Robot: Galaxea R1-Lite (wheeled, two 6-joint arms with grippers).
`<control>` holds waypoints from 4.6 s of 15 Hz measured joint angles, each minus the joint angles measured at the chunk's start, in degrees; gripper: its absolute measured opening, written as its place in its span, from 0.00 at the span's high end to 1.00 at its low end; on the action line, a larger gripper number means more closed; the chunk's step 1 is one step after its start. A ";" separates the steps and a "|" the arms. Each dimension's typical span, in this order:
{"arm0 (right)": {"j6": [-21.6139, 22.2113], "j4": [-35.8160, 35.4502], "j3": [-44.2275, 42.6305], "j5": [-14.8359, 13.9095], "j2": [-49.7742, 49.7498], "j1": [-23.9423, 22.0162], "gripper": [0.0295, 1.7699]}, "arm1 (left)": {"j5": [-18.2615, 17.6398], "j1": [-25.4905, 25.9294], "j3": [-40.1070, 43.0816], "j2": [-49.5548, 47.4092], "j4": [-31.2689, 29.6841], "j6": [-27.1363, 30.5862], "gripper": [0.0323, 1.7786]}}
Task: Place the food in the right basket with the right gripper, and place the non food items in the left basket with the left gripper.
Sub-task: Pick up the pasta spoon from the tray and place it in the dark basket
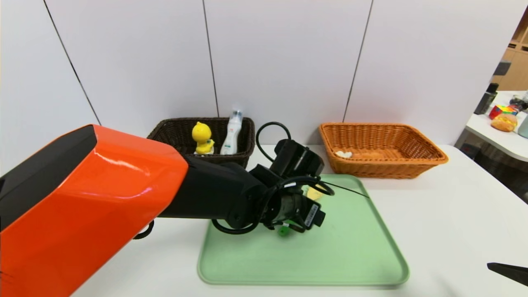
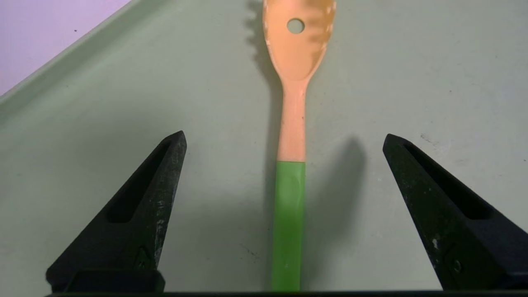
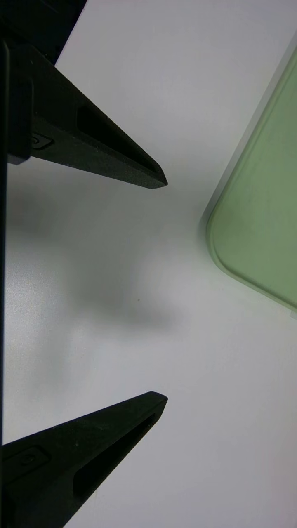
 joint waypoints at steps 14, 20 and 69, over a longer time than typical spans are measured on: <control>-0.02 0.00 0.07 0.02 0.44 0.00 0.04 | 0.00 -0.16 0.00 2.10 -0.49 -3.86 0.05; -0.05 0.00 0.10 0.00 0.50 0.00 0.04 | 0.11 -0.07 0.44 2.18 -0.43 -4.06 0.35; -2.30 -0.10 0.35 0.44 2.71 0.00 0.04 | -35.29 37.74 -3.84 -15.65 3.67 36.60 0.94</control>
